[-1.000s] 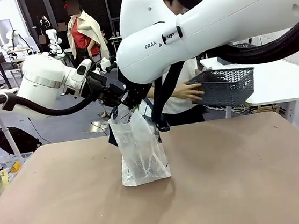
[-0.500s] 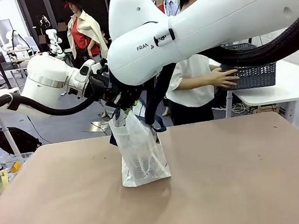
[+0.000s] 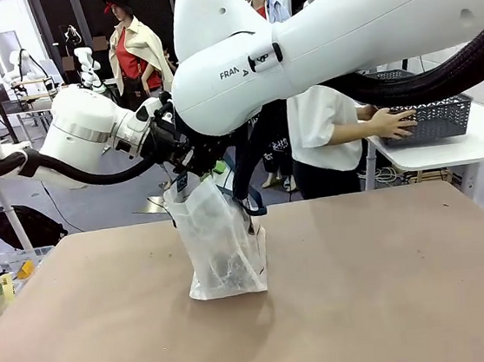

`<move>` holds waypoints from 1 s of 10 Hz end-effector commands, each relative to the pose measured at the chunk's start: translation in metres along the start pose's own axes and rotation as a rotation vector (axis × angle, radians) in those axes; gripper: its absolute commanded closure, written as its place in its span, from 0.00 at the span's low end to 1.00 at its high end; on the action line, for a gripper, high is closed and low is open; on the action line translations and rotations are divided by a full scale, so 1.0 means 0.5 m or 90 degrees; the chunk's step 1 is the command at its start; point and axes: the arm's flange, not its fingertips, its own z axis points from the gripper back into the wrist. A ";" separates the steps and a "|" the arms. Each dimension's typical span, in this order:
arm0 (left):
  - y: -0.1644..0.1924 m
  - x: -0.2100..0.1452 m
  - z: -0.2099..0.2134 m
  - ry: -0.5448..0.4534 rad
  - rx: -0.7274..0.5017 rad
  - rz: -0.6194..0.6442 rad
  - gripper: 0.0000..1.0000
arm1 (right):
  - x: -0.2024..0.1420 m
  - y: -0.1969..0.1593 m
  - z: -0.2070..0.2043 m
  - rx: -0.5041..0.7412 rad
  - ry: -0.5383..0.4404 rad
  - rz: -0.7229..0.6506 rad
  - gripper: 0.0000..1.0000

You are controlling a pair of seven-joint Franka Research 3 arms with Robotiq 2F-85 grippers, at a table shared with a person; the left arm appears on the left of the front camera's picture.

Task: Transfer purchased items from the store into the shopping bag.
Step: Move the Reusable shopping bag to the right side of the table.

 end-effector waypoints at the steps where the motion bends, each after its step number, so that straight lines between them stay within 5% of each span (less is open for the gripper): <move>1: 0.007 0.019 -0.008 0.017 0.016 0.015 0.92 | -0.007 0.012 0.009 -0.015 -0.018 0.014 1.00; 2: 0.007 0.019 -0.009 0.015 0.018 0.017 1.00 | -0.008 0.011 0.007 -0.015 -0.016 0.012 1.00; 8: 0.008 0.020 -0.010 0.021 0.017 0.023 1.00 | -0.029 0.006 0.026 -0.016 -0.045 -0.044 1.00; 10: 0.007 0.019 -0.010 0.023 0.018 0.023 1.00 | -0.055 0.013 0.057 -0.029 -0.070 -0.055 0.71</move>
